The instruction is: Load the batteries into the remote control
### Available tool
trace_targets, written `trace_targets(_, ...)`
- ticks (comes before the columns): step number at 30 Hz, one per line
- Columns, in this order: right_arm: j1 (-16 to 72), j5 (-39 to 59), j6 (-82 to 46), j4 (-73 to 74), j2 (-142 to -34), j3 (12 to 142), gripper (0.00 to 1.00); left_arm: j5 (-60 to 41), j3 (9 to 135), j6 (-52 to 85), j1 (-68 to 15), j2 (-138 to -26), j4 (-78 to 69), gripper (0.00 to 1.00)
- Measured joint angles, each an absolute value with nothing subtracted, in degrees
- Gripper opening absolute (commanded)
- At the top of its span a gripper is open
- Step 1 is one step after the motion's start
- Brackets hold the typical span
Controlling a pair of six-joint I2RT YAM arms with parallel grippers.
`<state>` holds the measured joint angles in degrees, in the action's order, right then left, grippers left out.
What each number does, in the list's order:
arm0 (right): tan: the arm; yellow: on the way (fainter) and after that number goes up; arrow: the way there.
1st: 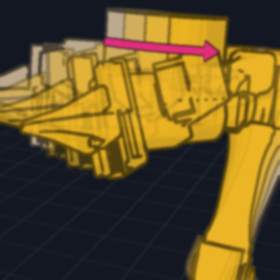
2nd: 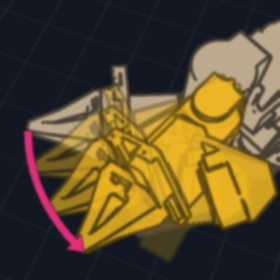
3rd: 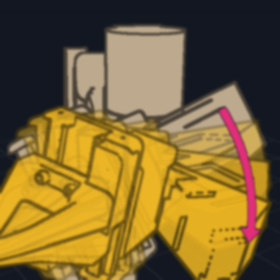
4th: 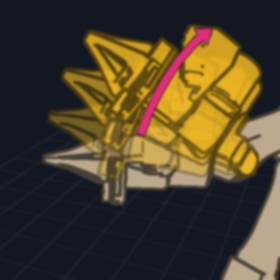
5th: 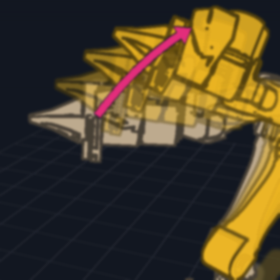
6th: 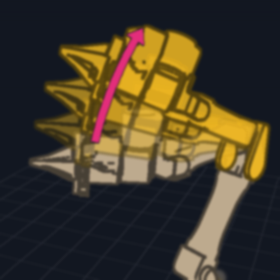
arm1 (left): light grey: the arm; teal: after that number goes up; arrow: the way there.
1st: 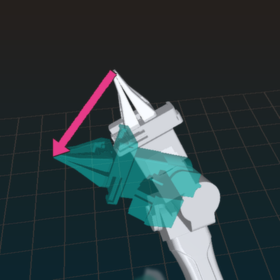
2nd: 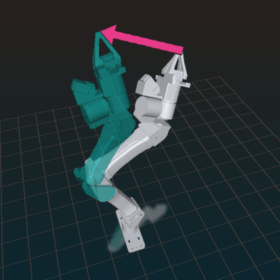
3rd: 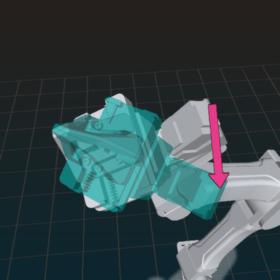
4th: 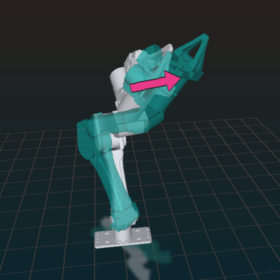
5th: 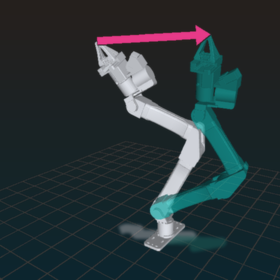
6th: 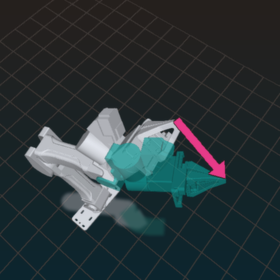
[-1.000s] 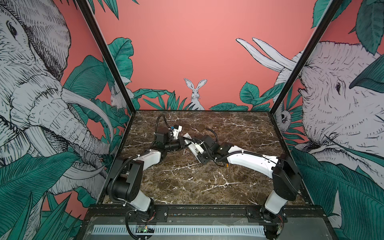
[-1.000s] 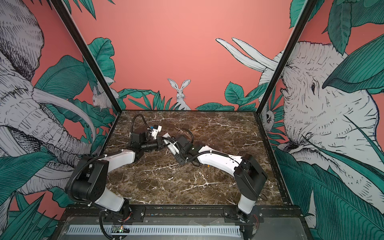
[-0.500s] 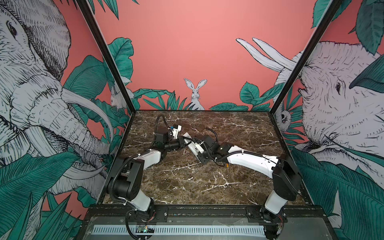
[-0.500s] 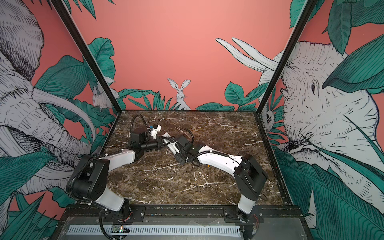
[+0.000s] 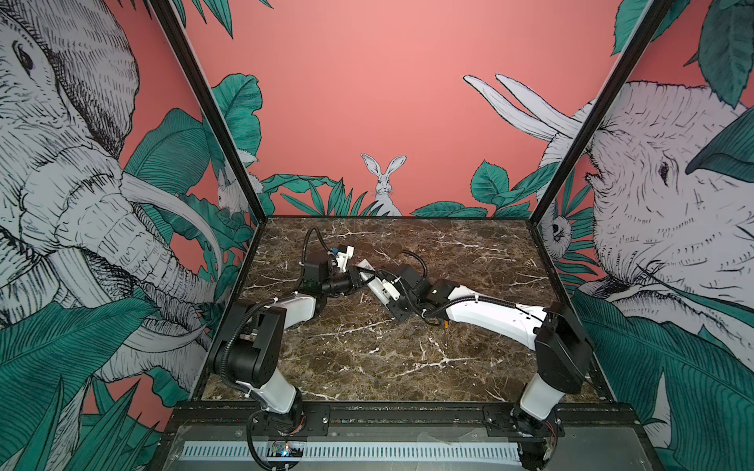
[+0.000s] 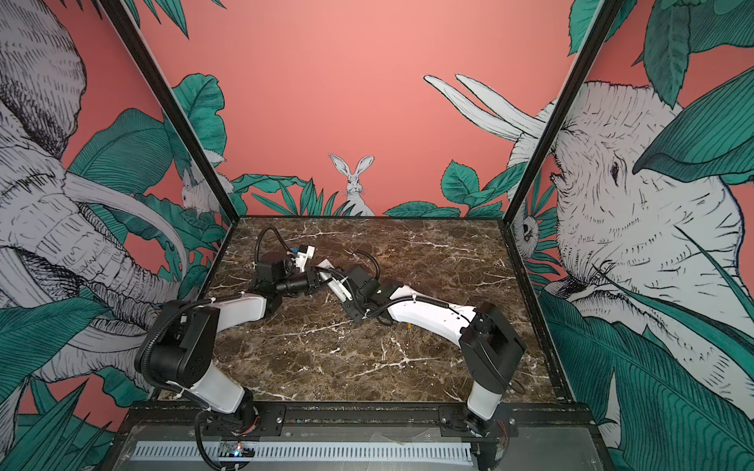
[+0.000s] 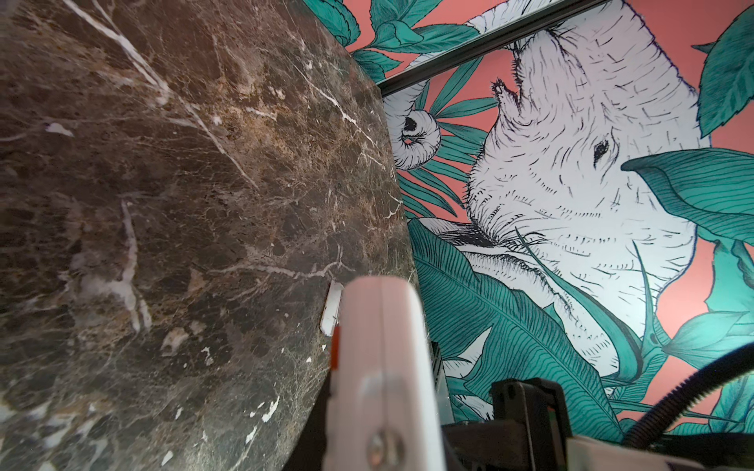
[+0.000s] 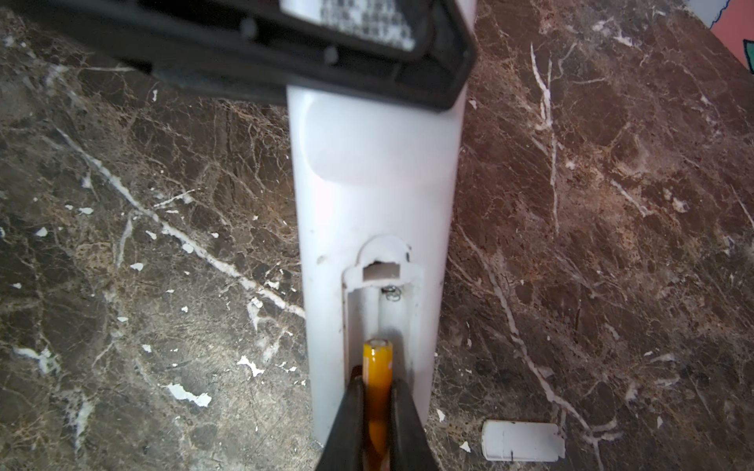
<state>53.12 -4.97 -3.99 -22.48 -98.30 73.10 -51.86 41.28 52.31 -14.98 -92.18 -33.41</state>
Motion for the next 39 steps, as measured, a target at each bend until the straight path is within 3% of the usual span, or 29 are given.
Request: trace_targets(39,49.6,-0.7,0.6,-1.1,-99.3,66.2,0.05,-51.4,44.2,52.7,-13.1,-92.1,-29.3,0.14)
